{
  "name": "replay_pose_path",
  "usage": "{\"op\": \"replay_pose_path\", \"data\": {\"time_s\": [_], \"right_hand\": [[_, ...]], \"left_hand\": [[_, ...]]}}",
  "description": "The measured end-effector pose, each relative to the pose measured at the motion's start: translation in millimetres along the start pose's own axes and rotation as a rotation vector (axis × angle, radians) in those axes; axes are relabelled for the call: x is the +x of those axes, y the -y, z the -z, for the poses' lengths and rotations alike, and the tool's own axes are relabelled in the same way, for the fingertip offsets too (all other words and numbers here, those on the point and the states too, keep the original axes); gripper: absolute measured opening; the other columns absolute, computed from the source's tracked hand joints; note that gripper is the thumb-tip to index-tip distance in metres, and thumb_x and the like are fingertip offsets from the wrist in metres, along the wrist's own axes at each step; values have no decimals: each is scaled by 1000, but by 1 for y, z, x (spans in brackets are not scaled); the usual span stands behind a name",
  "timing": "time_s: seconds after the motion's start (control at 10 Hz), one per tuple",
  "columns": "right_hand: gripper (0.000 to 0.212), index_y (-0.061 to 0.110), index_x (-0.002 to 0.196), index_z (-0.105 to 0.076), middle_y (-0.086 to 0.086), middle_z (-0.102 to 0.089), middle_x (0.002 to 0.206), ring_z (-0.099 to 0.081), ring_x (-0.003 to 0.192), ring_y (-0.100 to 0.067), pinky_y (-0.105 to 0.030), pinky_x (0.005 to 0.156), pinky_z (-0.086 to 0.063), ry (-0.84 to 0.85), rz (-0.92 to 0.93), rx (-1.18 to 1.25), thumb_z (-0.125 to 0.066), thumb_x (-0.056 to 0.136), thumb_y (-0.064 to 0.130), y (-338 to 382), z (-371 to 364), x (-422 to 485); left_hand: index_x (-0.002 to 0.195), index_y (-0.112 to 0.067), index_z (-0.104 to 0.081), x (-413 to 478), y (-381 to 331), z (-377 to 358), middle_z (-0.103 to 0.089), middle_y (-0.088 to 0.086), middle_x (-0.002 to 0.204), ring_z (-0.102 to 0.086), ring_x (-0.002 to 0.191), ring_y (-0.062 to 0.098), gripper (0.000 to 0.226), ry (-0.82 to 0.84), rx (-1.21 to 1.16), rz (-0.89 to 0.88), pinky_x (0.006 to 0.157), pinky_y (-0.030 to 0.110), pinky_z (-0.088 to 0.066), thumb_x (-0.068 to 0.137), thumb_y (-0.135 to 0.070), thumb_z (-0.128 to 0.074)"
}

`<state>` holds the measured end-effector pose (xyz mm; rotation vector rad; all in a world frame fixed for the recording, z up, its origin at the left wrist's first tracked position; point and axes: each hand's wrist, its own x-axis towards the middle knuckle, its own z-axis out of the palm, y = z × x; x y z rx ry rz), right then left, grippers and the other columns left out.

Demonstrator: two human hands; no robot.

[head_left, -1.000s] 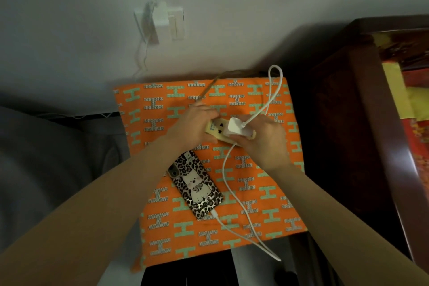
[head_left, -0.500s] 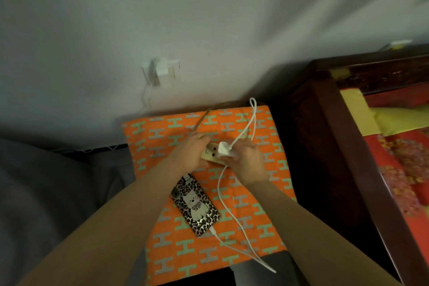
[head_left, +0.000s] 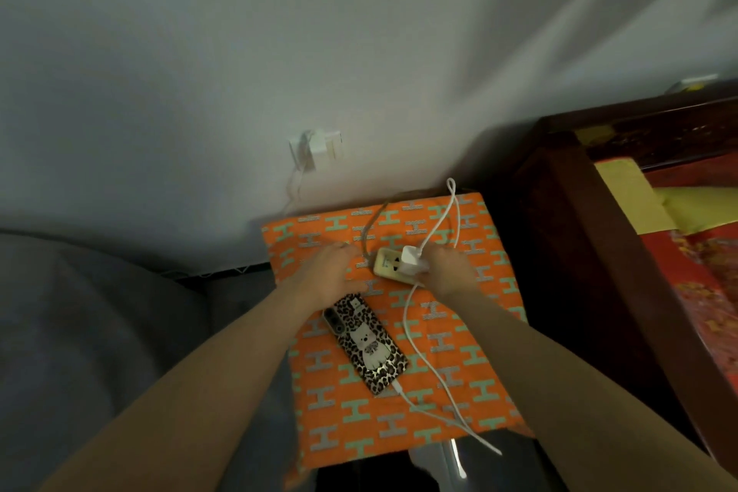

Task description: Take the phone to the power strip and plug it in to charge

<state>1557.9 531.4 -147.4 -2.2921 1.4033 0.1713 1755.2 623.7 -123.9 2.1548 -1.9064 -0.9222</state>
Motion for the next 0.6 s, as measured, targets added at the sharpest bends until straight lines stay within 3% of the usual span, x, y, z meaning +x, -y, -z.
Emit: {"op": "replay_pose_path", "data": {"time_s": [0.2, 0.3, 0.4, 0.5, 0.6], "right_hand": [[39, 17, 125, -49, -10, -61, 115, -64, 95, -36, -40, 72, -50, 13, 91, -239, -61, 88, 22, -7, -6, 3], [40, 17, 125, -48, -12, -60, 116, -64, 92, -39, -39, 68, -47, -1, 106, -222, -61, 88, 23, -12, -9, 4], [41, 15, 125, -45, -12, -58, 119, -64, 90, -37, -37, 62, -44, 31, 83, -165, -61, 88, 20, -9, -9, -3], [52, 10, 128, -42, -14, -51, 128, -56, 109, -36, -45, 82, -49, 107, 37, -68, -65, 85, 27, -3, 11, -10], [52, 10, 128, -50, -13, -53, 134, -50, 120, -32, -40, 94, -44, 267, 68, -123, -61, 86, 38, 11, 65, -25]], "left_hand": [[98, -13, -64, 2, -37, -35, -67, 3, 101, -62, 95, 23, 22, 26, -223, -6, 75, 32, -47, 87, -31, -59], [111, -19, -66, 4, -45, -47, -69, -1, 103, -61, 86, 15, 27, 18, -265, -40, 74, 28, -48, 88, -30, -56], [105, -16, -65, 2, -43, -43, -69, 4, 102, -63, 86, 20, 24, 40, -266, -12, 74, 32, -50, 88, -30, -58], [108, -12, -64, -2, -36, -15, -67, 7, 108, -62, 97, 25, 26, -47, -223, -26, 82, 37, -49, 88, -27, -57], [122, -12, -58, -15, -31, 37, -62, 10, 123, -55, 113, 27, 36, -268, -167, -23, 94, 37, -42, 90, -28, -54]]}}
